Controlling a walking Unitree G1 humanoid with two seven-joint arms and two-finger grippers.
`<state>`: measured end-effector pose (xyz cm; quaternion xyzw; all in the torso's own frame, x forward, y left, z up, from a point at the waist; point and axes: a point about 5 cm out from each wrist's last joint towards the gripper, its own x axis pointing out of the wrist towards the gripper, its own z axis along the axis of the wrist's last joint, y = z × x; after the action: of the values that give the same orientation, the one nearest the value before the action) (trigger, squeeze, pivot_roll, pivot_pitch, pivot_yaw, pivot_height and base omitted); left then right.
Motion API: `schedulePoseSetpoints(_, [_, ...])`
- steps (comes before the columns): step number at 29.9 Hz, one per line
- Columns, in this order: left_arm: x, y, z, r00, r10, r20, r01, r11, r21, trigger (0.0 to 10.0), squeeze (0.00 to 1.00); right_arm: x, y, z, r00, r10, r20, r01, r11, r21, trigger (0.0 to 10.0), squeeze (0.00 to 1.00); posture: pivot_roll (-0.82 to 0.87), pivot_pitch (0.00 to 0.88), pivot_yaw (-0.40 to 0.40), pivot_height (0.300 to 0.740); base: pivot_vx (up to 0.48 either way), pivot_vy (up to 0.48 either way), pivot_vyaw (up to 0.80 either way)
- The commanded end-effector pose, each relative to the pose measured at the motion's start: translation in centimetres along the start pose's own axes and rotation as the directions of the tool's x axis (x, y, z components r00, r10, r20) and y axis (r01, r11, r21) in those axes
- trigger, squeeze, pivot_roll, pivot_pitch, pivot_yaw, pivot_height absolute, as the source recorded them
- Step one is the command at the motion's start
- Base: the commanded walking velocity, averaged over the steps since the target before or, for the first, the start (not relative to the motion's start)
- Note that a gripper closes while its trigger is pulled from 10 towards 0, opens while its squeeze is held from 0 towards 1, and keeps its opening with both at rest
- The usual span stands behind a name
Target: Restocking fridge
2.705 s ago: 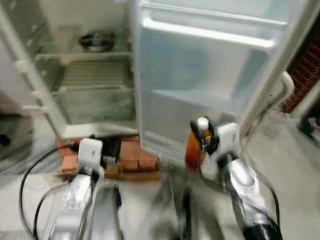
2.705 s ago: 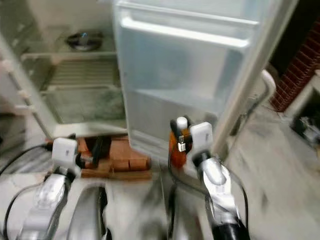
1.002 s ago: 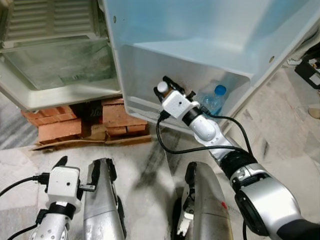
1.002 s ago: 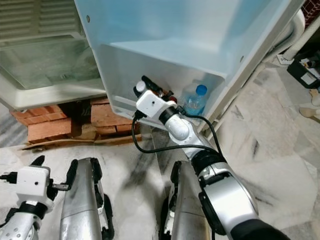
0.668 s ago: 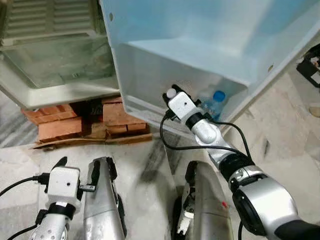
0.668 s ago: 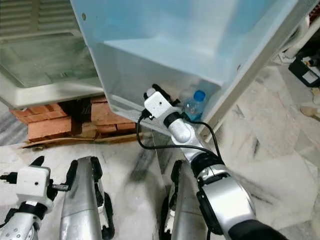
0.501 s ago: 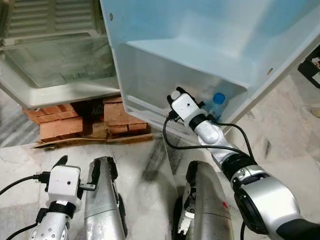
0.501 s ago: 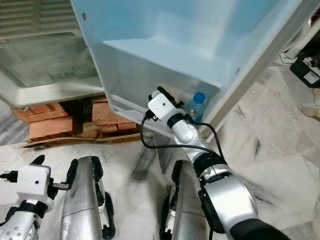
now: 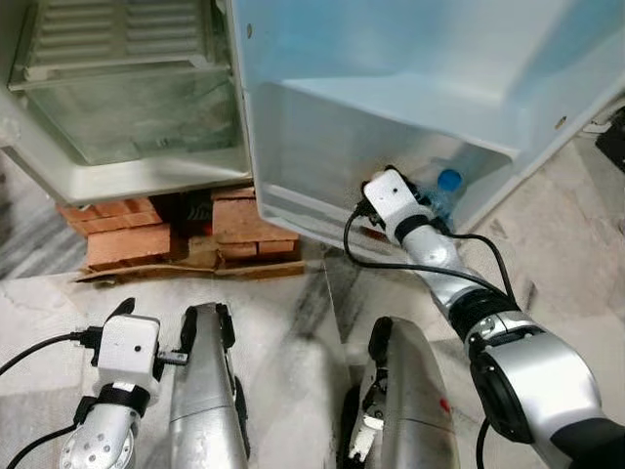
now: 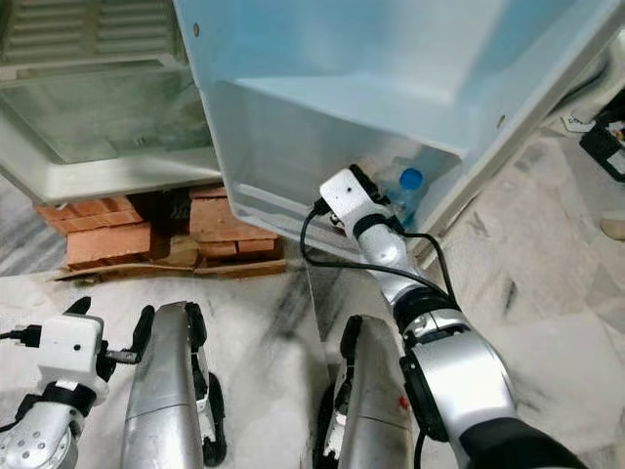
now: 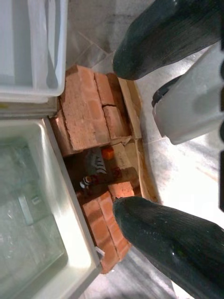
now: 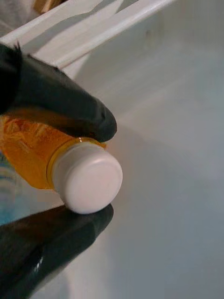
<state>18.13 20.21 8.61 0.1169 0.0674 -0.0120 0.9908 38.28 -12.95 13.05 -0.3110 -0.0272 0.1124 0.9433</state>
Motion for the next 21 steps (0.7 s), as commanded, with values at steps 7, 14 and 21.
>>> schedulePoseSetpoints(7, [0.3,-0.1,-0.8,1.000,-0.009,-0.025,0.009,1.000,0.017,10.0,0.00,0.1,-1.0,-0.4,0.999,-0.029,-0.033,0.027,0.997,-0.066,10.0,1.00,0.20,0.219,-0.067,0.517,0.000,0.000,0.00])
schedulePoseSetpoints(14, [1.6,-0.3,-0.8,1.000,-0.010,-0.002,0.010,1.000,0.014,10.0,0.00,0.9,-2.3,1.8,0.997,-0.047,0.065,0.049,0.998,-0.032,10.0,1.00,0.18,0.184,-0.072,0.517,0.000,0.000,0.00])
schedulePoseSetpoints(21, [2.6,-0.4,-0.8,1.000,-0.006,0.016,0.006,1.000,0.013,10.0,0.00,1.3,-3.3,3.2,0.992,-0.067,0.110,0.065,0.998,0.024,10.0,1.00,0.17,0.135,-0.077,0.517,0.000,0.000,0.00])
